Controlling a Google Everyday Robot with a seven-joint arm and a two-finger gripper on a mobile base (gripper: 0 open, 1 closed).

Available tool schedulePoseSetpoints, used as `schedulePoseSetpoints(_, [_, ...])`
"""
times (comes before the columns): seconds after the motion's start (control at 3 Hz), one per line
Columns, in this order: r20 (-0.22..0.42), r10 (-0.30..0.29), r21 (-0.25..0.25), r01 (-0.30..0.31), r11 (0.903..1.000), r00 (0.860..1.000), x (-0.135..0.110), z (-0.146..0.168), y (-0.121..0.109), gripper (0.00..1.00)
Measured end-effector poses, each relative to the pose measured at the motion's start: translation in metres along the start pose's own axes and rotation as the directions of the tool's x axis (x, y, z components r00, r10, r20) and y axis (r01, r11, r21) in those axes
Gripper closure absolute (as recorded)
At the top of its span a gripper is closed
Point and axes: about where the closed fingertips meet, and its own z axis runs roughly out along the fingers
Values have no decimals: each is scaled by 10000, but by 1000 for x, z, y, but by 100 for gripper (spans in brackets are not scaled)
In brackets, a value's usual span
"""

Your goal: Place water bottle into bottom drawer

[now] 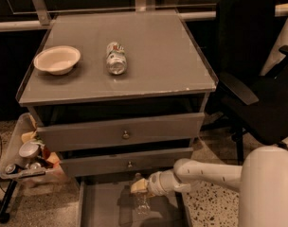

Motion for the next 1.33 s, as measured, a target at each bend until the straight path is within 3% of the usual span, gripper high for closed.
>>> schedulePoseSetpoints(0.67, [-176,439,-521,-448,9976,9989,-10,59,-45,100])
schedulePoseSetpoints(1.0, [-177,440,-522,-448,9976,9989,-10,59,-45,100])
schedulePoseSetpoints(1.33, [-264,696,-937,-718,9930,9972,-7,72,-56,100])
